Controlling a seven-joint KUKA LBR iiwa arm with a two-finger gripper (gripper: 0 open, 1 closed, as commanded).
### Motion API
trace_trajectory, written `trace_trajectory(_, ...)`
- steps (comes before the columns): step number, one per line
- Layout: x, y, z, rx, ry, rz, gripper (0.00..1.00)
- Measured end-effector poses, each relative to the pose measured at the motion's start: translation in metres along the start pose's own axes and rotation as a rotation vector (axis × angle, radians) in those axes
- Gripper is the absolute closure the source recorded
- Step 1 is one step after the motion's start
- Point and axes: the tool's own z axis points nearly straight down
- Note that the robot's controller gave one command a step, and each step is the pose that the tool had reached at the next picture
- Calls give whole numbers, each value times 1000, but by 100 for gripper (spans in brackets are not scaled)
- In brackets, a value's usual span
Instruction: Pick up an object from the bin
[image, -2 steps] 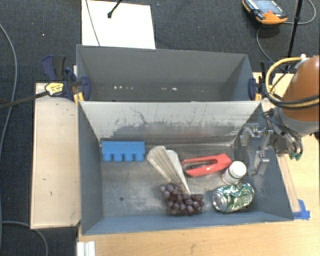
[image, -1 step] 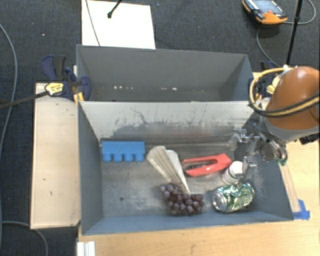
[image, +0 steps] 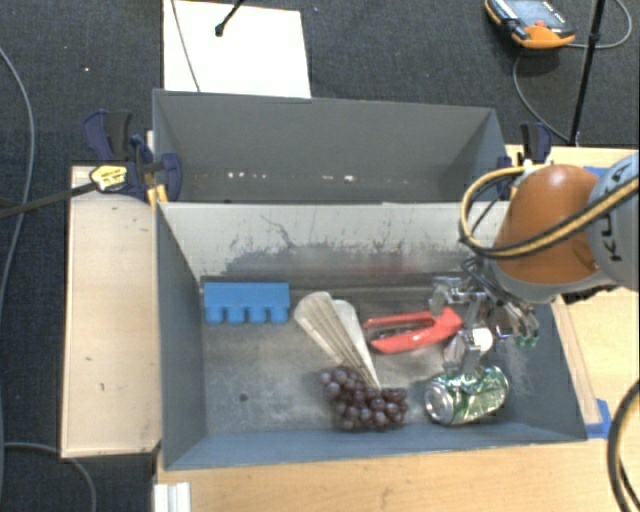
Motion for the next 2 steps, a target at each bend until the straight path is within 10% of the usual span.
trace_trajectory(2, -33, 10, 31, 1, -1, -137, 0)
